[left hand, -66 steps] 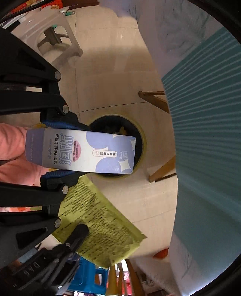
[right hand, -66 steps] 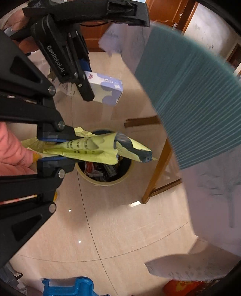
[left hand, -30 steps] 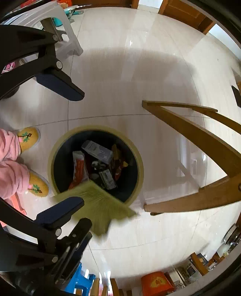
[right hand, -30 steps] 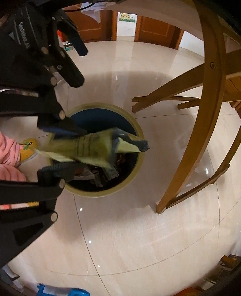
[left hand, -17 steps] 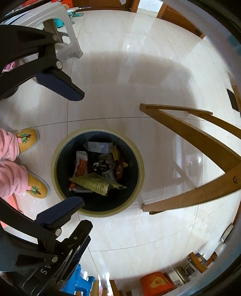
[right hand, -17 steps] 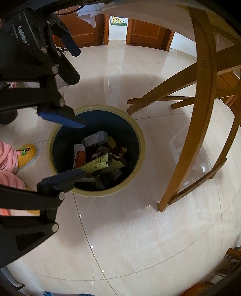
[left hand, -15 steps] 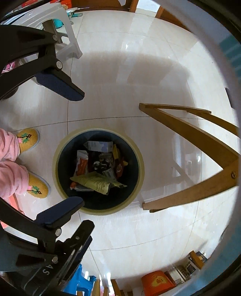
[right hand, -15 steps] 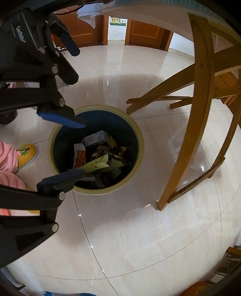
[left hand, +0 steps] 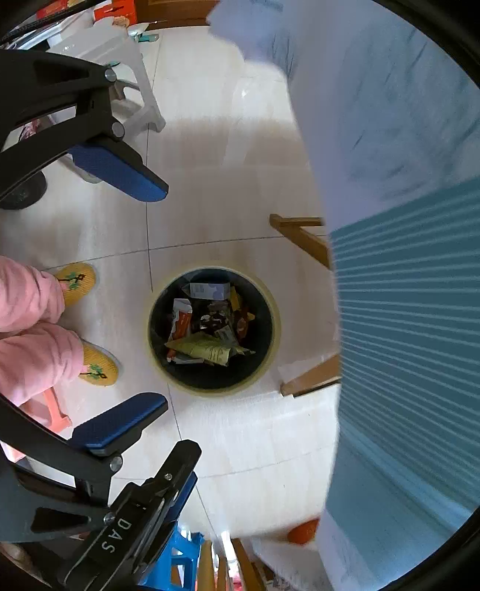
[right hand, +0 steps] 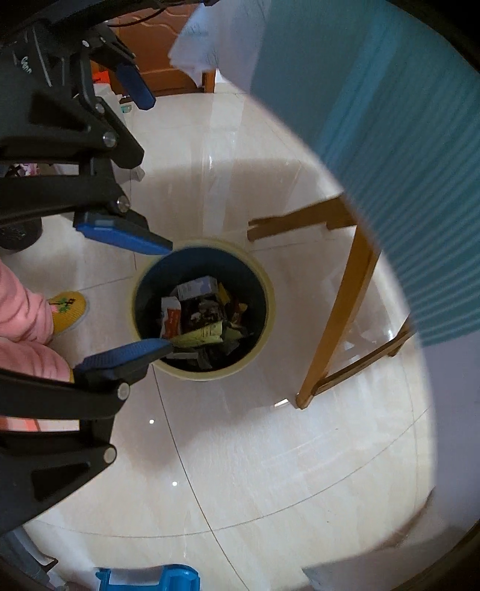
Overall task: Collect trash
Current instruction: 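Raise both open tools back toward the table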
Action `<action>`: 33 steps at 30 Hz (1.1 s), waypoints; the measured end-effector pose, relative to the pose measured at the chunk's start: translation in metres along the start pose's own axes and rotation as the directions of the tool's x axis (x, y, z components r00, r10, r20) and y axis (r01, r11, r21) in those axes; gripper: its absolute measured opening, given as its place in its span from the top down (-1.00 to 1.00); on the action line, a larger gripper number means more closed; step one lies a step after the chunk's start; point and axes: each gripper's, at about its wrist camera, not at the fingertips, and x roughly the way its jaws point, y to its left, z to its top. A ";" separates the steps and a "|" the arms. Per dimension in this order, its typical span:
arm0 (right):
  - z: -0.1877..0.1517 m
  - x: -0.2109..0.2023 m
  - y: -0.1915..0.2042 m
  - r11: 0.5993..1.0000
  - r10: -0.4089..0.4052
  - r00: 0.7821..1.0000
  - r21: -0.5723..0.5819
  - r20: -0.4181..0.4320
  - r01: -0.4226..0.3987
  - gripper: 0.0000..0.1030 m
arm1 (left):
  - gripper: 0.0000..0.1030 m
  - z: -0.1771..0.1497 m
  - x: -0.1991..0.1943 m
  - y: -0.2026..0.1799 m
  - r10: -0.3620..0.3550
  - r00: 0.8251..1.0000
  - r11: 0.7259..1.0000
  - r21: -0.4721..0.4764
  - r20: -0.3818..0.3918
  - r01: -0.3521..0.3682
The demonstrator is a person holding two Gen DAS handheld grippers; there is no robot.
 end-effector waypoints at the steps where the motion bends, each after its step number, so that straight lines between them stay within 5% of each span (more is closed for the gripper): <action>1: -0.002 -0.012 0.005 1.000 0.002 1.000 -0.011 0.005 -0.002 0.08 | -0.98 -0.001 -0.012 0.001 -0.003 1.000 1.000 0.002 0.008 0.003; 9: -0.011 -0.098 0.030 0.999 0.011 0.999 -0.041 0.045 -0.010 0.07 | -0.98 0.003 -0.120 0.004 -0.002 0.993 1.000 0.002 0.119 0.002; 21: 0.010 -0.222 0.057 0.995 -0.001 0.987 -0.102 0.161 0.018 0.07 | -0.98 0.021 -0.251 -0.008 0.003 0.958 1.000 -0.023 0.288 0.004; 33: 0.012 -0.310 0.096 0.966 -0.003 0.943 -0.242 0.334 0.089 0.07 | -0.98 0.021 -0.313 -0.034 0.012 0.906 1.000 0.013 0.423 -0.020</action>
